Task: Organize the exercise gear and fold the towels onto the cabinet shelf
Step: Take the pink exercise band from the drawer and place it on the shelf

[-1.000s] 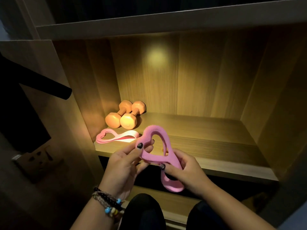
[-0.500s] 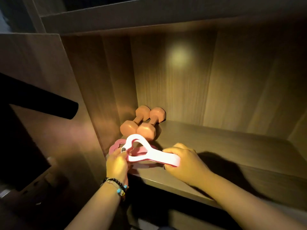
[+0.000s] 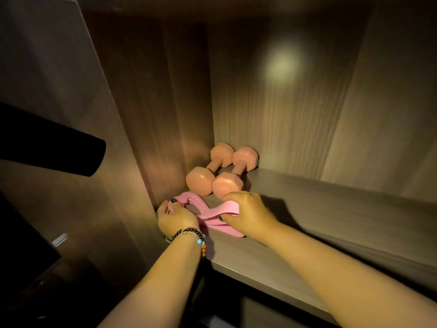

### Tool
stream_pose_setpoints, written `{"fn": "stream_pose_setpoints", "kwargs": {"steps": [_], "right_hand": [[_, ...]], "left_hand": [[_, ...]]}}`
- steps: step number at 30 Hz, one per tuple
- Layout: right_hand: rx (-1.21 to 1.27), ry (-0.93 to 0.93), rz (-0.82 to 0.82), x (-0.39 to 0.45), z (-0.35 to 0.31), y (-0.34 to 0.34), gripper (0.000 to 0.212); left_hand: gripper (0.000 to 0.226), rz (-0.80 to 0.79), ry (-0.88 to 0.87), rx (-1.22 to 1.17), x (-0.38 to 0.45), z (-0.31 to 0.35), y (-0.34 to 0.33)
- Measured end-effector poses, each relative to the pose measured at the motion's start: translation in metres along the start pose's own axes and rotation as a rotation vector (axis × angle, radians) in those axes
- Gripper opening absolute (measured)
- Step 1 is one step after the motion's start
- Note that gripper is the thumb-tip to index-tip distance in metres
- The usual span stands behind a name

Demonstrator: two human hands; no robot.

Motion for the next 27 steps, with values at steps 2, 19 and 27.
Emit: {"fn": "stream_pose_setpoints", "kwargs": {"steps": [2,19,27], "right_hand": [[-0.010,-0.004,-0.009,0.000,0.002,-0.005,0.038],[-0.174,-0.056,0.072,-0.009,0.004,-0.003,0.062],[-0.321,0.011,-0.015,0.004,-0.010,0.006,0.039]], "left_hand": [[0.034,-0.014,-0.057,0.074,-0.001,-0.002,0.001],[0.063,-0.440,-0.583,0.604,-0.023,-0.021,0.014],[0.062,-0.406,-0.629,0.656,-0.017,-0.020,0.013]]}}
Point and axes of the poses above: each hand's wrist, its own x-axis towards the middle knuckle, its own y-axis out of the back of the hand, z = x × y, the point moved 5 cm from there along x, towards the middle knuckle, and after that the axes turned 2 degrees about z, right-handed, at the moved point
